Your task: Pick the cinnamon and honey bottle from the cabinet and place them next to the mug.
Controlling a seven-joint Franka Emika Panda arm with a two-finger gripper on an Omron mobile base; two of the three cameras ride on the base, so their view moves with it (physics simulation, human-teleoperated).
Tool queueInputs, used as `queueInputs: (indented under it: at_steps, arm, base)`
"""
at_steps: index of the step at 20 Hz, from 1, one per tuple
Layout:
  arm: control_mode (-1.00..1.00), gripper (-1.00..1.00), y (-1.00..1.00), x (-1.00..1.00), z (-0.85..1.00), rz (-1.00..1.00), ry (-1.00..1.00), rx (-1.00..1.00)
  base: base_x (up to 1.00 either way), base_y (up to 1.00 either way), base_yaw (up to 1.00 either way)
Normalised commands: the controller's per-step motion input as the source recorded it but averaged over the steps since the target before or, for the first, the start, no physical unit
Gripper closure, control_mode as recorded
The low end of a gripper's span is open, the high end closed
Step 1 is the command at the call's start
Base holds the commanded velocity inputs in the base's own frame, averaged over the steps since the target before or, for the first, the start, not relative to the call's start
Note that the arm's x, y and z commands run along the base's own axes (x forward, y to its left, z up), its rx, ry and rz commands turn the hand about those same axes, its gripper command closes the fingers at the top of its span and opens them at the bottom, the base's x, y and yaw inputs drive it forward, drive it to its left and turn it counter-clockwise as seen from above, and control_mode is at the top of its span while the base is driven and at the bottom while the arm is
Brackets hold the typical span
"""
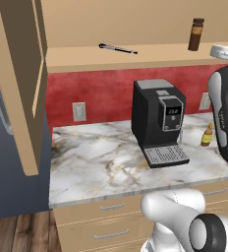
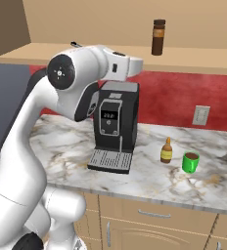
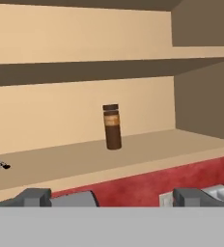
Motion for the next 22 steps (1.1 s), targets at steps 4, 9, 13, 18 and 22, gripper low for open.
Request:
queueInputs:
  at_steps: [4, 9, 13, 18, 22]
  arm:
    - [-1.0, -1.0, 0.0, 0.24, 0.0, -0.03, 0.0, 0.0]
    - [-1.0, -1.0, 0.0, 0.32, 0.0, -0.02, 0.0, 0.0]
    - [-1.0, -1.0, 0.0, 0.34, 0.0, -0.03, 0.0, 0.0]
    - [-1.0, -1.0, 0.0, 0.33, 0.0, -0.02, 0.0, 0.0]
    - [-1.0, -1.0, 0.0, 0.23, 0.06, -0.02, 0.0, 0.0]
  base:
    - [0.0, 0.0, 0.0]
    - [0.0, 0.0, 0.0]
    - [0.0, 0.0, 0.0]
    - [0.0, 0.0, 0.0]
    - [0.0, 0.0, 0.0]
